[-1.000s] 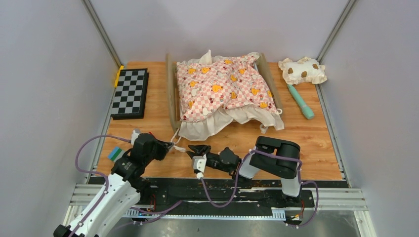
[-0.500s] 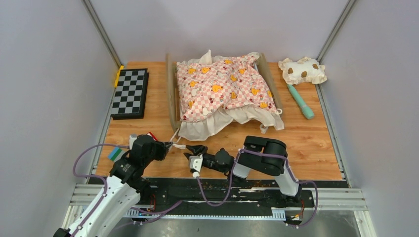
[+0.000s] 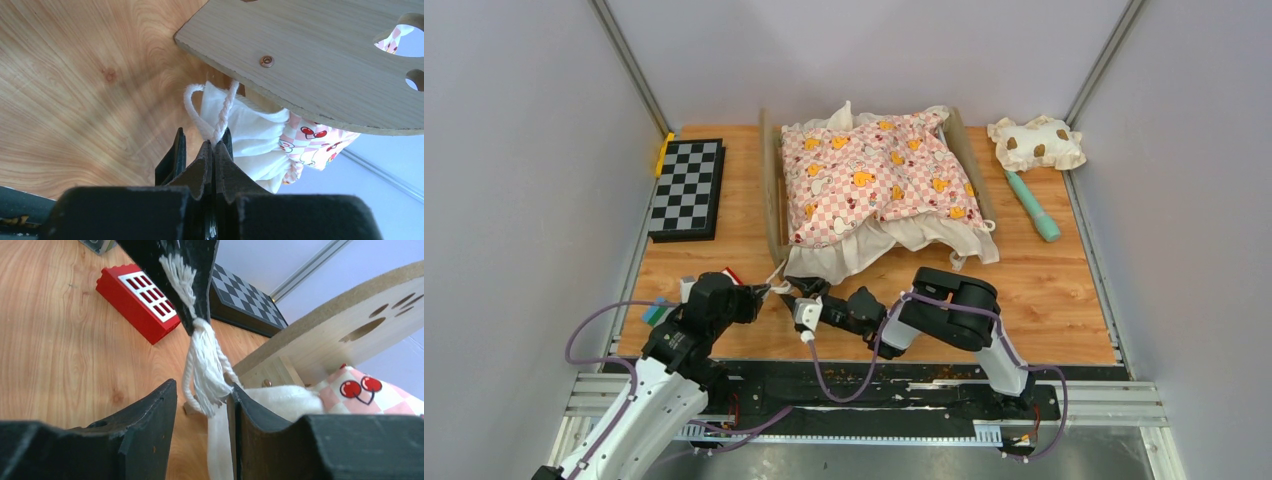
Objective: Set up the pet bed
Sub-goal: Tie the ropes to the bed frame.
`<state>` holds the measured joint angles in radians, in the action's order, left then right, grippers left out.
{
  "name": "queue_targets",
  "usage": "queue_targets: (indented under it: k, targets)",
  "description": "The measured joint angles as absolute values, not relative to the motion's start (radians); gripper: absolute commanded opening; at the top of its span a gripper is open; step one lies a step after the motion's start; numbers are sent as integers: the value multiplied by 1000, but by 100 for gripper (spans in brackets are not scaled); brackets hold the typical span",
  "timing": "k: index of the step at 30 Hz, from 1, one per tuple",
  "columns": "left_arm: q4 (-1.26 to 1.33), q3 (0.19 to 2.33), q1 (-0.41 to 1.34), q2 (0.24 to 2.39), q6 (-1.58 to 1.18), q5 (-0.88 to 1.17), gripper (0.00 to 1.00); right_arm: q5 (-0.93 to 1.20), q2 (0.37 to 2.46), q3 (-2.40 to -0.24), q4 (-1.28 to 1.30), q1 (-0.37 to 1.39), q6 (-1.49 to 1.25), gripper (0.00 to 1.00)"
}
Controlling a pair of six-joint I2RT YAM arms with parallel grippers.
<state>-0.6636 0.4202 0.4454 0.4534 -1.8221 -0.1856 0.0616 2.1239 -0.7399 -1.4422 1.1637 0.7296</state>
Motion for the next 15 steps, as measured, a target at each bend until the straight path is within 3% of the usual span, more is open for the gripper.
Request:
queue_targets:
  k: [15]
  targets:
    - [-661,448,445,454,-1842,-184,0,97,2147,-855,-1289,1163,606,33]
